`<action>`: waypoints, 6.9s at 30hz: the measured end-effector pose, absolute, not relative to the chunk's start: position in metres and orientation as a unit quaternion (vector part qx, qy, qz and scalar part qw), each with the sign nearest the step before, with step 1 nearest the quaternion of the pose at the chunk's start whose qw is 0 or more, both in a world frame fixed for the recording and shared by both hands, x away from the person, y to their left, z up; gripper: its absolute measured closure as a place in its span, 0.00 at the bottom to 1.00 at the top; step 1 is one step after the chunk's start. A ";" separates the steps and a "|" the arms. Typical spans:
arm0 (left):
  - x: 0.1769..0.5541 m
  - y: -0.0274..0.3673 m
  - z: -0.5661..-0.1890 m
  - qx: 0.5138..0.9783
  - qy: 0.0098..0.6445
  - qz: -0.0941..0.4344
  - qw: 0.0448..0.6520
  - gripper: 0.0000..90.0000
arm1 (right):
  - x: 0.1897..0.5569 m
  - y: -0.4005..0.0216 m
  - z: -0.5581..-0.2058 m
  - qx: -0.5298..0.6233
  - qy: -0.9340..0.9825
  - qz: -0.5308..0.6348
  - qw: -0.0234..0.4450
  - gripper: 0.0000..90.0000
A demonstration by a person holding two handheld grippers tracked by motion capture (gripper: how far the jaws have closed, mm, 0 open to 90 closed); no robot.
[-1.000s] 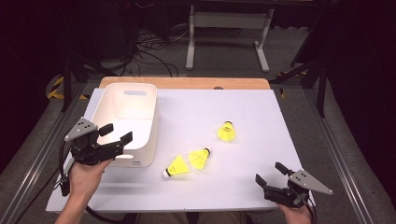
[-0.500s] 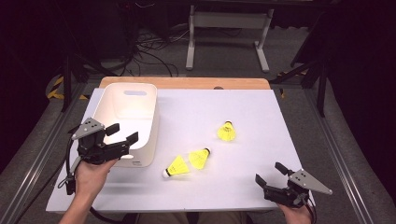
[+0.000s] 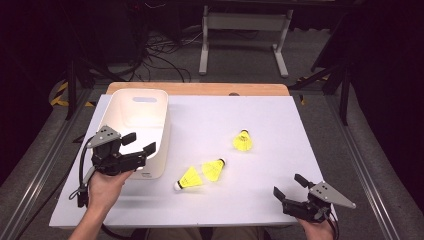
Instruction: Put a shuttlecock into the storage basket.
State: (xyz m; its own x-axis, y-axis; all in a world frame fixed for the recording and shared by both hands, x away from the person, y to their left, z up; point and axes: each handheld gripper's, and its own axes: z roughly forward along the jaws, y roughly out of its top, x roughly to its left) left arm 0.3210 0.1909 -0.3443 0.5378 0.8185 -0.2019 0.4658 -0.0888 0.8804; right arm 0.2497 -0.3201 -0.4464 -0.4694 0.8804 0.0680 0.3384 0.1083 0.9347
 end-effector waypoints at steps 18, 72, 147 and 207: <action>0.323 0.169 -0.341 0.734 0.430 0.161 0.501 0.26 | 0.250 -0.320 -0.446 0.435 0.696 0.505 0.266 0.12; 0.327 0.112 -0.344 0.826 0.385 0.108 0.397 0.34 | 0.250 -0.320 -0.446 0.431 0.698 0.509 0.260 0.12; 0.343 0.054 -0.394 0.901 0.359 0.057 0.236 0.30 | 0.249 -0.319 -0.446 0.427 0.701 0.511 0.255 0.12; 0.353 0.041 -0.433 0.918 0.360 0.034 0.161 0.44 | 0.249 -0.320 -0.446 0.427 0.700 0.513 0.254 0.12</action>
State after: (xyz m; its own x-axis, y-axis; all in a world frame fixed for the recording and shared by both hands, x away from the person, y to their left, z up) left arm 0.3528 0.0414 -0.4326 0.7380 0.6726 -0.0544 0.6510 -0.6885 0.3197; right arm 0.2490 -0.3196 -0.4460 -0.5066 0.8582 0.0827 0.3380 0.1094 0.9348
